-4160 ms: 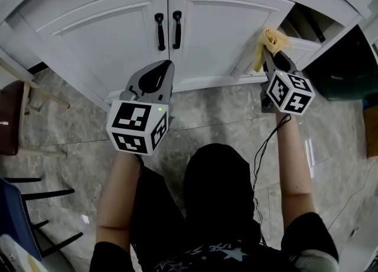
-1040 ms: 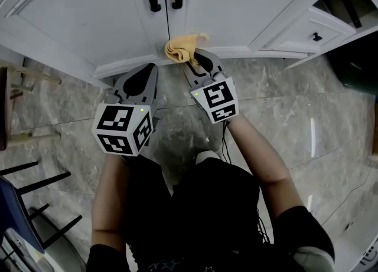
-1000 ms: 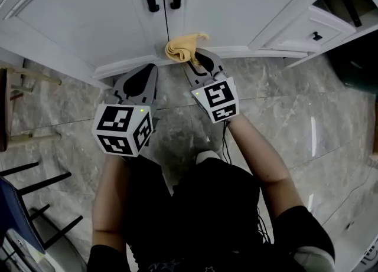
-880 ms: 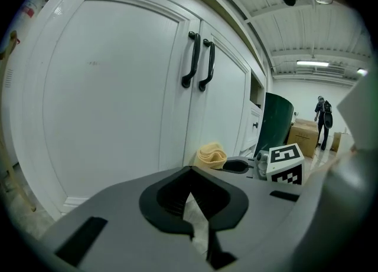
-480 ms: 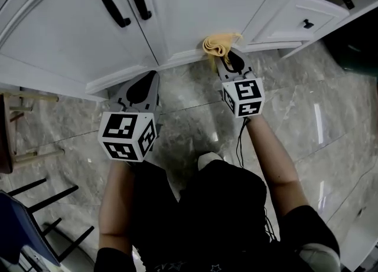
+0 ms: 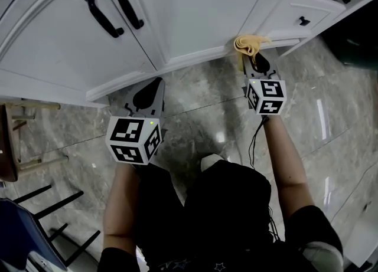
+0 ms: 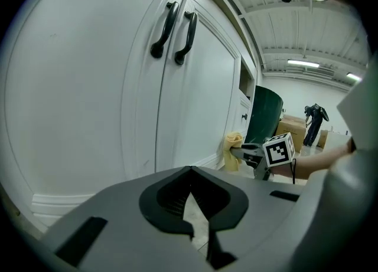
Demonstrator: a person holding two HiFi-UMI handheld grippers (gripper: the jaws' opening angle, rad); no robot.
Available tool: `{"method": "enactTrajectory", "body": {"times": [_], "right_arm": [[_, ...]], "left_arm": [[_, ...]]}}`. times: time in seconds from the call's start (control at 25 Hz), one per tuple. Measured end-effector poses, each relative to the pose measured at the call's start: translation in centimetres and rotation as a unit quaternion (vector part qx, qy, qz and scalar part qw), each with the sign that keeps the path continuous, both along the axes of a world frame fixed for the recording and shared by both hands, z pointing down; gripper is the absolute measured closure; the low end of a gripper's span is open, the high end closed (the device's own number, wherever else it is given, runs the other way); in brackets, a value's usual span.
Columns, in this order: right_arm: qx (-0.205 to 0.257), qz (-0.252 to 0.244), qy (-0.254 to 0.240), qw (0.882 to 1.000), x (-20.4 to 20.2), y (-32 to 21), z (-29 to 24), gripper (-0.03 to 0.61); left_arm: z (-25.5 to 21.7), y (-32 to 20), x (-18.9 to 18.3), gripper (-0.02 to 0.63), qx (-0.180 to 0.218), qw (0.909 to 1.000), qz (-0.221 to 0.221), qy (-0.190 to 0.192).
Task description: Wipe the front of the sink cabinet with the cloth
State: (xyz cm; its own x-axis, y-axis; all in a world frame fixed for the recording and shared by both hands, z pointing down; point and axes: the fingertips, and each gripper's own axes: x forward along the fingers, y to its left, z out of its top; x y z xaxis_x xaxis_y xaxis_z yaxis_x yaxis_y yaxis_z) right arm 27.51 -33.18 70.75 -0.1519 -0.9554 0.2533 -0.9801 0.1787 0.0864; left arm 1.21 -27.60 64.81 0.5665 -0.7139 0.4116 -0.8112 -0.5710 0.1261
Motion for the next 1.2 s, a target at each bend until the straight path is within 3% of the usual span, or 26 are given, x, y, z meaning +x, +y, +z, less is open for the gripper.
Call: {"method": "enactTrajectory", "body": {"times": [0.2,0.44,0.72,0.96,1.2], "right_arm": [[-0.015,0.033,-0.012,0.999,1.5,0.8,-0.4,0.499],[-0.039,0.037,-0.003,0.999,-0.1,2.1,-3.4,0.499],[-0.081,0.001,0.018,0.997,-3.3,5.2,-8.9,0.499],[-0.107,-0.021,0.007,0.994,-6.7,7.3,-14.5,0.499],[-0.129,-0.033,-0.015,0.991,-11.4,10.4,-21.7,0.499]], "left_arm": [[-0.4,0.1,-1.0,0.598,0.003,1.0,0.001,0.005],[-4.3,0.2,-3.7,0.598,0.014,0.9993,-0.013,0.033],[-7.8,3.0,-5.8,0.598,-0.037,0.994,-0.054,0.088],[-11.1,7.5,-7.3,0.597,-0.069,0.992,-0.075,0.075],[-16.2,12.9,-10.5,0.597,-0.103,0.9913,-0.076,0.029]]}}
